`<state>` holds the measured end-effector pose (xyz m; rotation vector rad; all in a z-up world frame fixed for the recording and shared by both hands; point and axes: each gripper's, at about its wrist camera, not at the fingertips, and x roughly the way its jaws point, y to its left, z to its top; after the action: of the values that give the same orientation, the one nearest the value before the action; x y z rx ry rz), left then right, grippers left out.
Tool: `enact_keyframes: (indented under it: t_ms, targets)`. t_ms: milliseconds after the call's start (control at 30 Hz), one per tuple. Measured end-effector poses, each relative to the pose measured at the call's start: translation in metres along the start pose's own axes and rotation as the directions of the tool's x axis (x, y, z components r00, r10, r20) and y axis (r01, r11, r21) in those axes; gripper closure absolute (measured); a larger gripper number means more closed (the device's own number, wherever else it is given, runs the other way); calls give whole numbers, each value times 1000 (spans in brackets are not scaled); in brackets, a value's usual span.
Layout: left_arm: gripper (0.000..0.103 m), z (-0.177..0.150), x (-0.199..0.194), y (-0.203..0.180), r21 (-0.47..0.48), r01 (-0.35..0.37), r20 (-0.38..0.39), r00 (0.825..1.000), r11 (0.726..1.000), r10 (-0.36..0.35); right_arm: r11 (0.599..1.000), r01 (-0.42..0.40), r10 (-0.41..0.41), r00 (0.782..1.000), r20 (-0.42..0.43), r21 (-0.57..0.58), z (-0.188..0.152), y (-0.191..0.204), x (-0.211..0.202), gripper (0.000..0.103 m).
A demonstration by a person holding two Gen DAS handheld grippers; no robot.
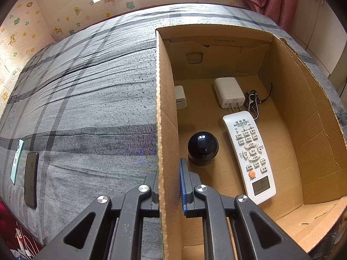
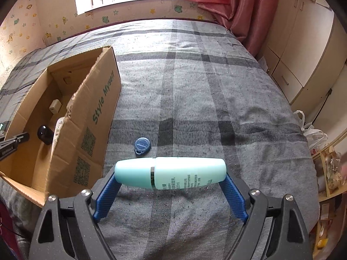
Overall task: Organize rigid objects
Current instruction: 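Carry the mint-green tube with the right gripper into the box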
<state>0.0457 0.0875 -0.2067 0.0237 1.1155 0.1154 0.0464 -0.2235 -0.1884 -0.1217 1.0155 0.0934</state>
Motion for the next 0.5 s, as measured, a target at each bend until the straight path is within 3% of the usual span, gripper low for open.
enact_keyframes:
  t_ms: [500]
  targets:
    - [91,2,0,-1,-2,4,-1,1000,1000,-4,999,-34,36,998,53,-27,44,14,-37,13]
